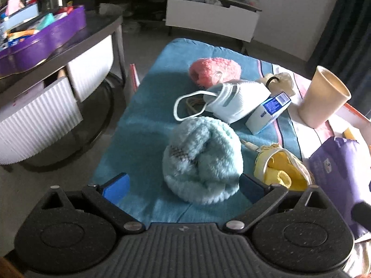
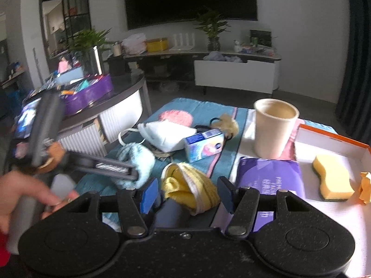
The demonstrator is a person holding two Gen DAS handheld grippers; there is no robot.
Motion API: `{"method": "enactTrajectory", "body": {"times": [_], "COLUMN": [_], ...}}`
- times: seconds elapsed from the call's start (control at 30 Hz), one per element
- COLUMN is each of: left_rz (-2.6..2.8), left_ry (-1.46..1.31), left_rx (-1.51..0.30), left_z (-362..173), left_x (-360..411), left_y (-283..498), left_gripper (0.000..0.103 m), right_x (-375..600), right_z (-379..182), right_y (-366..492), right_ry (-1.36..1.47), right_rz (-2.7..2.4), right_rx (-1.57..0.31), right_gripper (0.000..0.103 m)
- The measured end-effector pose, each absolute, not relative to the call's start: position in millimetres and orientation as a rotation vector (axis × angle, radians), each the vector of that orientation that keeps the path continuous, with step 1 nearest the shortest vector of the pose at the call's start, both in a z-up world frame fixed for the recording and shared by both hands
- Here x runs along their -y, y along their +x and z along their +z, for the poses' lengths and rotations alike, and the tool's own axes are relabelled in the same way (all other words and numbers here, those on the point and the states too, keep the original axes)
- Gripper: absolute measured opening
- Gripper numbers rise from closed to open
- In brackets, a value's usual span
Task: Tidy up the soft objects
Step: 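Grasp the light-blue fuzzy ball with the left tool while the right tool grasps the navy cloth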
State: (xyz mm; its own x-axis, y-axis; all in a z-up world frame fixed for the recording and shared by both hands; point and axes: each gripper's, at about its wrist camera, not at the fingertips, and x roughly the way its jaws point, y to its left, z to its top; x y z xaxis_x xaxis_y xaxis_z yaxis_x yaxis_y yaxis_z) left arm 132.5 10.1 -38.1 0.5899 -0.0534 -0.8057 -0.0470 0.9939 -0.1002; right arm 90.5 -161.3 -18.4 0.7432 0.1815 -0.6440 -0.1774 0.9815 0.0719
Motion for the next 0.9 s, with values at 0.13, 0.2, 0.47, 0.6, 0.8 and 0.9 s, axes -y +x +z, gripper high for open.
{"method": "enactTrajectory", "body": {"times": [0.13, 0.2, 0.47, 0.6, 0.8, 0.9], "left_rz": [-0.033, -0.046, -0.123, -0.108, -0.135, -0.145], "left_ry": [-0.107, -0.121, -0.158, -0.166, -0.159, -0.142], "left_rx": [-0.945, -0.935, -0.924, -0.905, -0.898, -0.891], "left_z": [-50, -55, -60, -54, -49, -48], "left_x": [-6, -7, -15, -27, -34, -34], "left_y": [148, 153, 153, 142, 128, 120], "left_gripper": [0.097, 0.078, 0.054, 0.054, 0.054, 0.054], "right_x": [148, 143, 134, 122, 103, 100], "right_z": [-27, -33, -48, -54, -80, -93], "right_y": [96, 101, 113, 107, 115, 119], "right_ry": [-0.023, -0.036, -0.050, -0.059, -0.127, -0.159], "right_rz": [0.220, 0.219, 0.205, 0.268, 0.235, 0.196], "right_rx": [-0.730, -0.744, -0.799, -0.817, -0.891, -0.918], "right_gripper": [0.074, 0.075, 0.076, 0.076, 0.076, 0.072]}}
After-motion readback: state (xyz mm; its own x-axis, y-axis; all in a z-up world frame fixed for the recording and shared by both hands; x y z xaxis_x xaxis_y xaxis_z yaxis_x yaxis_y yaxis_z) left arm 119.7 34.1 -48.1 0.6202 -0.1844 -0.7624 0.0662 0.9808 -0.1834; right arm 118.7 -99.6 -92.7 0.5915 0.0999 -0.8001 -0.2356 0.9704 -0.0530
